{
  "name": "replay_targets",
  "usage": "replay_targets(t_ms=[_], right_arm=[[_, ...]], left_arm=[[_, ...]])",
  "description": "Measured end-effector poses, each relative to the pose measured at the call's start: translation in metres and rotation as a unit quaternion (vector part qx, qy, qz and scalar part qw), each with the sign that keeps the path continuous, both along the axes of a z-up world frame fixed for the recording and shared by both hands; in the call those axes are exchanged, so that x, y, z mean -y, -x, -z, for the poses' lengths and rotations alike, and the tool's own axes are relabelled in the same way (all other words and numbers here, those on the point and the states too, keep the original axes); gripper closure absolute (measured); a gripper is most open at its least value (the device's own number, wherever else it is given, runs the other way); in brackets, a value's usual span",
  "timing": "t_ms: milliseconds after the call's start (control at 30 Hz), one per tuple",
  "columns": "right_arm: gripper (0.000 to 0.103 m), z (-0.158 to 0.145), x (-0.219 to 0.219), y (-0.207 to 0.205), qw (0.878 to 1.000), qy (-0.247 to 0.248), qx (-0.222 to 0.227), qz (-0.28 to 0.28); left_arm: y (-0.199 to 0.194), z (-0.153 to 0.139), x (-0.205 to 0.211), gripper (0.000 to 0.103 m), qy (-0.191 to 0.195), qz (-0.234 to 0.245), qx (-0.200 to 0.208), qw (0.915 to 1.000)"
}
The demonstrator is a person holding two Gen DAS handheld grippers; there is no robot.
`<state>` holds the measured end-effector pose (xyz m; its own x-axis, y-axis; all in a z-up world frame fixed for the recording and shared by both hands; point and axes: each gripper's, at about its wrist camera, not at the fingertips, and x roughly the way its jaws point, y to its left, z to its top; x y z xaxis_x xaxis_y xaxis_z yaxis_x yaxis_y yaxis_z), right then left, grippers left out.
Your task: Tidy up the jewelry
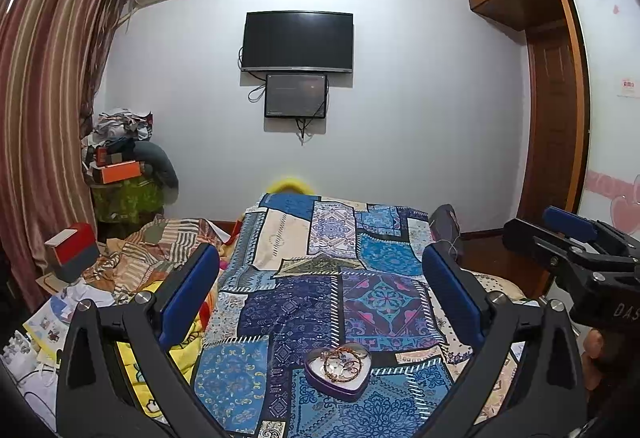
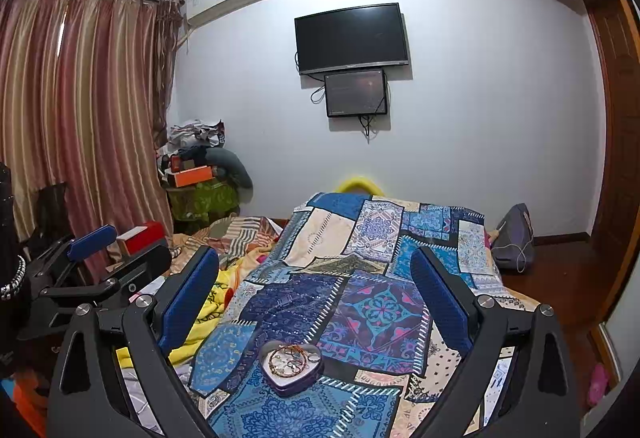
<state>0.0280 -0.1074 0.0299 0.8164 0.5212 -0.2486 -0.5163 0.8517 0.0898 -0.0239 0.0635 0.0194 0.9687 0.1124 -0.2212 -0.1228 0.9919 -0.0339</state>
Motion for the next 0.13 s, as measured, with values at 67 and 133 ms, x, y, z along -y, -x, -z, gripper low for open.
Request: replay_targets(t_ms=[67, 133], right_arm=[[0.008, 0.0001, -0.0001, -0.0002, 1.000, 0.000, 0.000, 0.000], [0.008, -0.0001, 0.0003, -0.0003, 1.000, 0.000, 0.000, -0.001]], left_arm=[[0.0001, -0.0004, -0.0002, 0.001, 0.001, 0.000, 0.001, 1.0000], [0.0003, -0.0011, -0.0010, 0.001, 0.000, -0.002, 0.001, 1.0000]])
